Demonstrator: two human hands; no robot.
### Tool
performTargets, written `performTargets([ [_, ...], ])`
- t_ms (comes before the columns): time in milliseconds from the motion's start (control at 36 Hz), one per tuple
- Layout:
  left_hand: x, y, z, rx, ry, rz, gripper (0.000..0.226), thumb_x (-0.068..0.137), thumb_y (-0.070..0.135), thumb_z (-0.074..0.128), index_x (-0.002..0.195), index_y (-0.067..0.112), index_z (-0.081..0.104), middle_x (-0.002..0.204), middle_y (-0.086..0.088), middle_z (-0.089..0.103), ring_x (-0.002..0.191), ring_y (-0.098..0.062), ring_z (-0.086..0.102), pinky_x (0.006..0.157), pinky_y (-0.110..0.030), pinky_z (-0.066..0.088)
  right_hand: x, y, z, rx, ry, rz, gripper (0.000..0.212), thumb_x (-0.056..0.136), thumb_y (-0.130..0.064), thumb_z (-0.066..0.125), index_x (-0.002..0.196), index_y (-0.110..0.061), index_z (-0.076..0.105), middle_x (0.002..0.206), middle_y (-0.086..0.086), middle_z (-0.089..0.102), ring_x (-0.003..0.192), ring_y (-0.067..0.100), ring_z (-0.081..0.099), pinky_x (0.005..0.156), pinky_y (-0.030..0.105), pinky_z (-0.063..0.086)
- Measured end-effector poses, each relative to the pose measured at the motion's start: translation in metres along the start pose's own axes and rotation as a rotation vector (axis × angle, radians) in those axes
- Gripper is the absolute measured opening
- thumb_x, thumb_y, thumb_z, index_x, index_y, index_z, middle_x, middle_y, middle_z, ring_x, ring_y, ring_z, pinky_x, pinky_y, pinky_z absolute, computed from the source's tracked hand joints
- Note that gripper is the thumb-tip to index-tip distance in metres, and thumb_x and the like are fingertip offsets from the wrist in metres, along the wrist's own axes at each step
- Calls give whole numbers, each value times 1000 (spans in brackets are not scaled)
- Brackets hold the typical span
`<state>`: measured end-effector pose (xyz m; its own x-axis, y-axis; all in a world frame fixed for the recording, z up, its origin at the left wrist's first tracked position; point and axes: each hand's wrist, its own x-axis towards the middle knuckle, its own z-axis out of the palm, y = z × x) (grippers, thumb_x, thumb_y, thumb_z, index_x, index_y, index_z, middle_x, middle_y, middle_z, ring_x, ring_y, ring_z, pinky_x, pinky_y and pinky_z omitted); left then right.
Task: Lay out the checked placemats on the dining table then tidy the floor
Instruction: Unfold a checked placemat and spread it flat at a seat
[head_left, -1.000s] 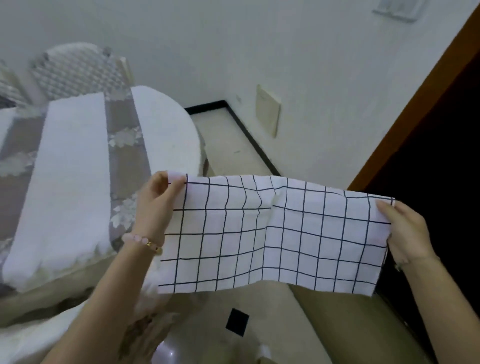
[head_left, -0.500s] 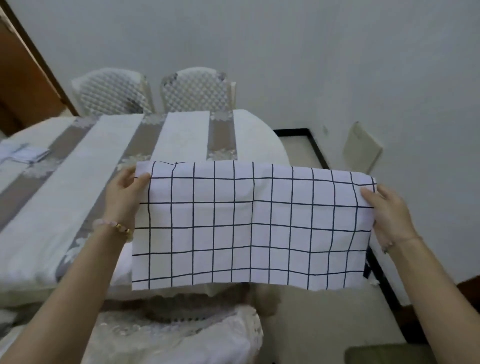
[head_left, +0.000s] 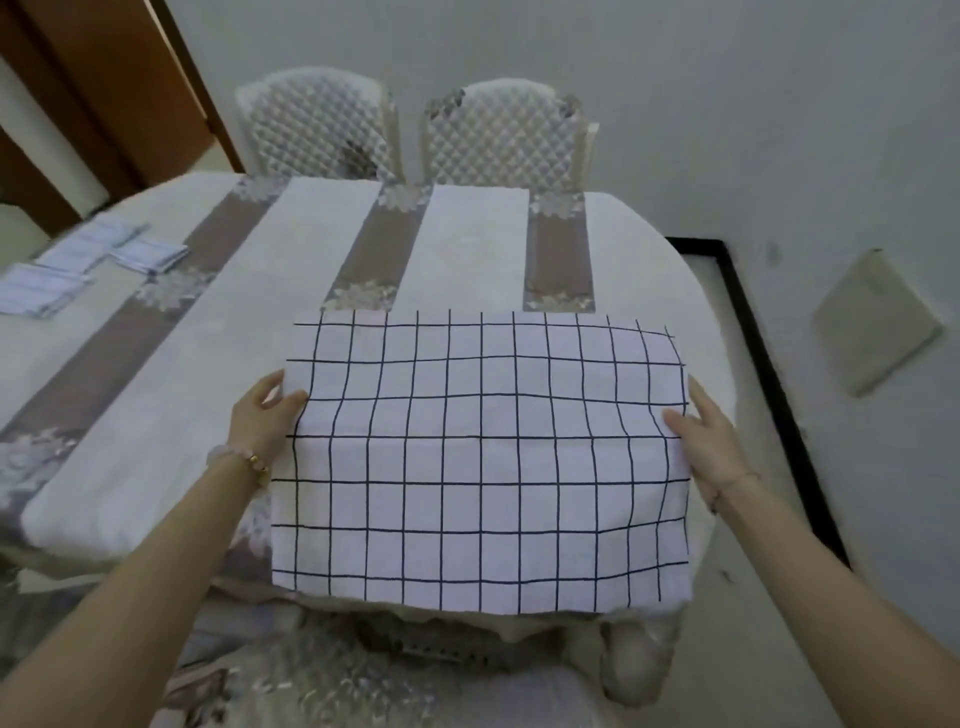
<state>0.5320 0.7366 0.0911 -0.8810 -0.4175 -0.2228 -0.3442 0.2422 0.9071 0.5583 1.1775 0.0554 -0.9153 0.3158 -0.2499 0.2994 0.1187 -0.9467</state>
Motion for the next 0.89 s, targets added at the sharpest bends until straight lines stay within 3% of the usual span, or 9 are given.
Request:
performTargets([
  [83,15,-22,-1,111,6,-76,50,89,18,60,136,5,46,135,-18,51,123,-32,49,103,-35,36,5,3,24,-48,12,102,55,94,-11,51,146,-15,31,149,6,38,136,24,37,115,42,28],
  [250,38,-54,5,232,49,-193,50,87,27,60,130,4,51,130,-15,55,114,-32,53,88,-32,41,28,31,40,-139,53,231,47,88,-14,62,132,-1,49,127,18,56,117,32,55,103,46,43],
  [361,47,-62,10,298,21,-200,49,89,29,59,130,5,50,118,-11,57,70,-20,52,59,-24,44,40,38,40,-217,65,214,13,84,-15,66,94,-8,62,86,10,63,85,24,58,78,34,47],
  [444,55,-63,15,346,38,-162,48,90,30,58,130,5,51,109,-6,55,57,-12,41,40,-16,41,49,40,40,-310,87,168,12,82,-22,68,76,-14,62,80,7,62,78,23,56,77,36,48],
  [500,60,-60,18,386,40,-142,48,90,31,58,130,6,51,115,-11,58,57,-10,41,42,-22,38,53,40,41,-377,127,126,12,82,-23,67,78,-13,62,79,5,61,77,22,54,75,33,44],
  [556,64,-54,21,421,37,-119,41,89,29,59,123,6,56,119,-17,60,62,-19,47,43,-23,39,57,39,43,-416,157,108,13,83,-24,66,86,-11,66,83,4,63,80,22,55,77,31,44],
  [667,74,-46,25,450,40,-71,32,89,27,59,112,5,61,117,-20,61,86,-21,48,71,-27,36,63,37,46,-431,171,134,21,83,-26,65,96,-11,71,95,7,69,94,26,62,88,36,48],
  [806,85,-40,27,489,7,-67,33,91,28,56,116,7,61,115,-20,62,62,-19,47,50,-23,34,65,31,49,-435,185,154,25,85,-27,64,103,-12,71,108,7,70,102,27,61,91,35,47],
  [889,88,-38,29,500,2,-64,30,91,28,56,113,8,63,114,-20,62,77,-25,52,65,-28,41,67,28,50,-442,192,174,26,84,-29,64,105,-13,71,111,6,69,104,27,60,90,34,45],
])
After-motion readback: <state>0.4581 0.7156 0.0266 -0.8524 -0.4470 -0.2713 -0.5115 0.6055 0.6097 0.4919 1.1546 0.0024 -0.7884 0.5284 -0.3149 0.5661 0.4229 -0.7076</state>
